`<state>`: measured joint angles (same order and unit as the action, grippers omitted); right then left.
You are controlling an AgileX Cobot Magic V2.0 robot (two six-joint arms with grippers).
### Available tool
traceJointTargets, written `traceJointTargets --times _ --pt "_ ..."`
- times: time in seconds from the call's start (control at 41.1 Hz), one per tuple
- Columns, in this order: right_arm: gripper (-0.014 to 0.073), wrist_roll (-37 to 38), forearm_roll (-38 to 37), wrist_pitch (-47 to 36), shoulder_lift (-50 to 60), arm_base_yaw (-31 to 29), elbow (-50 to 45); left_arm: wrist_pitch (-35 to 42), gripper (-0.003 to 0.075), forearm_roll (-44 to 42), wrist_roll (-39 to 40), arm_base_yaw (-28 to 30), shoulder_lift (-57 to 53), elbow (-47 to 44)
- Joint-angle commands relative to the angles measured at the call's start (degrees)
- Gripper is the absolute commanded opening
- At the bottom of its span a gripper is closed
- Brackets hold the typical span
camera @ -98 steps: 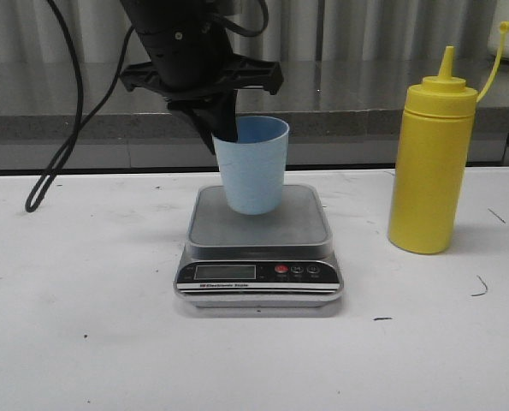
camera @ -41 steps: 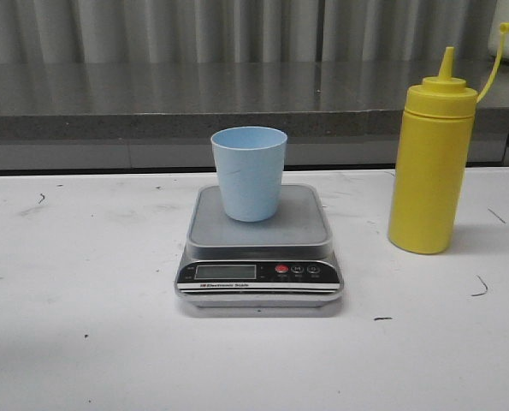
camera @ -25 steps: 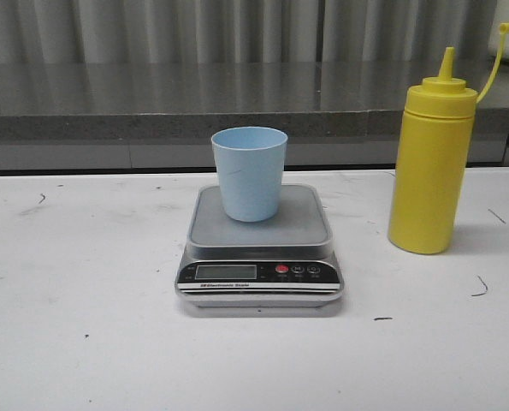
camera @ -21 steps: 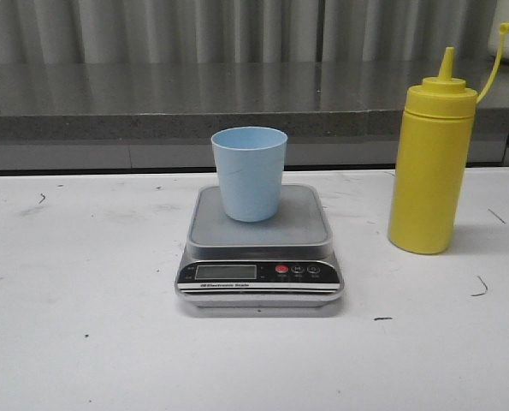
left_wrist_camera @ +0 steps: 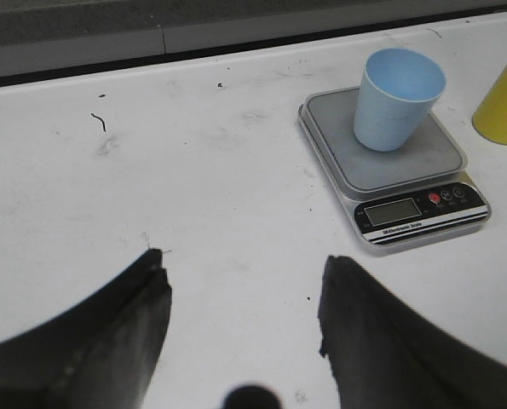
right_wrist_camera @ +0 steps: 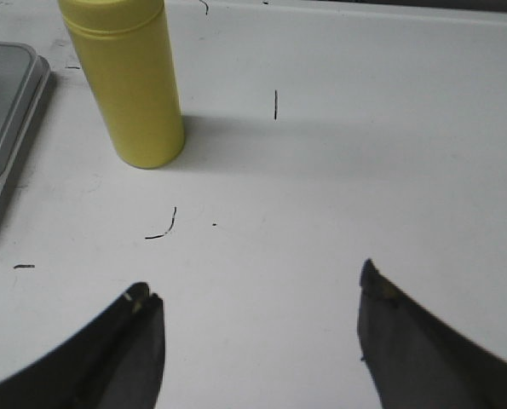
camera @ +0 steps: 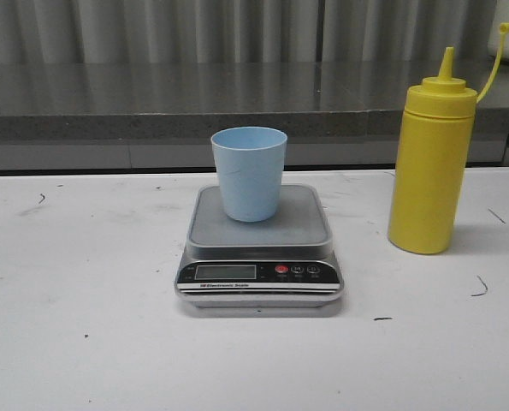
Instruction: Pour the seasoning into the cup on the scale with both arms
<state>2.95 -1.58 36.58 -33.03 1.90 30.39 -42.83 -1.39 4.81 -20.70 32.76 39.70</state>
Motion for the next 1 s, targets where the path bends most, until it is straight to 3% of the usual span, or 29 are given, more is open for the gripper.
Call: traceJointTargets --times 0.0,0.097,0.243,0.414,0.511,0.706,0.974 --pt "0.0511 -0.5 -0.9 -3.9 -0.7 0.2 1.9 3.8 0.0385 0.4 0.2 -0.1 0.1 1.6" --pt "0.0532 -1.1 -0.9 -3.3 -1.2 1.5 2.2 3.8 0.0385 0.4 0.2 -0.1 0.1 1.6" --pt "0.0667 -3.3 -0.9 -0.6 -3.9 6.8 5.2 3.8 0.0385 0.4 0.2 -0.1 0.1 1.6" --pt "0.0653 -3.3 -0.9 5.1 -9.6 11.8 12.2 3.8 0.0385 0.4 0.2 -0.1 0.1 1.6" --pt "0.0653 -3.3 -0.7 3.7 -12.6 13.7 15.2 3.8 0.0385 0.4 0.2 -0.1 0.1 1.6" --pt "0.0653 -3.3 2.1 -11.7 -17.8 14.5 11.1 3.8 0.0385 0.4 0.2 -0.1 0.1 1.6" --pt "0.0653 -2.9 3.8 -47.2 -24.8 14.5 -4.9 3.8 0.0385 0.4 0.2 -0.1 0.1 1.6"
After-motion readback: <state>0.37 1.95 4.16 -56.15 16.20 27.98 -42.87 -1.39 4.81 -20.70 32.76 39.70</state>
